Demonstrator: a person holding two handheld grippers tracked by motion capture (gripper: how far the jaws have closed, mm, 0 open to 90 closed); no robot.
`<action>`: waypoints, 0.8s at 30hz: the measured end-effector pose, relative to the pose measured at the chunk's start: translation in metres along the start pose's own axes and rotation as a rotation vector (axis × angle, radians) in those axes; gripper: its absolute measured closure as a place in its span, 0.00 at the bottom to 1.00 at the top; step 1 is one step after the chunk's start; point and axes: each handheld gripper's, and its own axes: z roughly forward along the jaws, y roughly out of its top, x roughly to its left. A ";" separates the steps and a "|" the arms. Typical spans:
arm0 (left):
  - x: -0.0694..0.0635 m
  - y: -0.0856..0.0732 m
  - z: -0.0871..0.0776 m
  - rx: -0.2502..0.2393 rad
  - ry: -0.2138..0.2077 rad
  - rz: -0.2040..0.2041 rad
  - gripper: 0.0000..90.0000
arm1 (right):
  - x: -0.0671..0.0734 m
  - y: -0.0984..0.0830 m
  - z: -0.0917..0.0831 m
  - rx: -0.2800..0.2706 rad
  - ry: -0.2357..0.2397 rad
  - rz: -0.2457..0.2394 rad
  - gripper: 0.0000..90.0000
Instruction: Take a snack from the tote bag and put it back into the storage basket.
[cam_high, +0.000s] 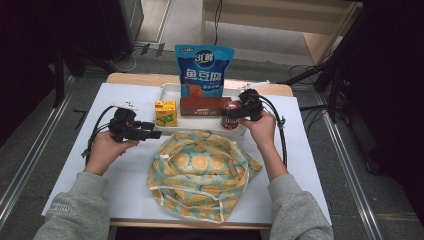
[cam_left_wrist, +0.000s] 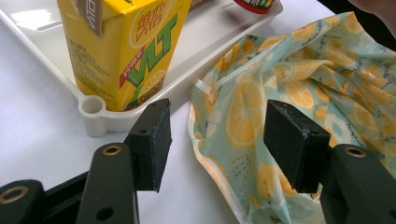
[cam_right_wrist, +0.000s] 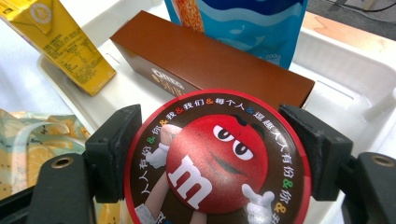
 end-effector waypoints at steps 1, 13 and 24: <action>0.000 0.000 0.000 0.000 0.000 0.000 0.47 | 0.000 0.000 0.001 0.002 -0.002 -0.001 0.28; -0.001 0.000 0.001 0.010 0.001 0.008 0.47 | -0.003 -0.007 0.007 0.023 -0.015 -0.004 0.28; -0.001 0.000 0.001 0.009 -0.002 0.010 0.46 | -0.005 -0.011 0.012 0.047 -0.012 0.006 0.28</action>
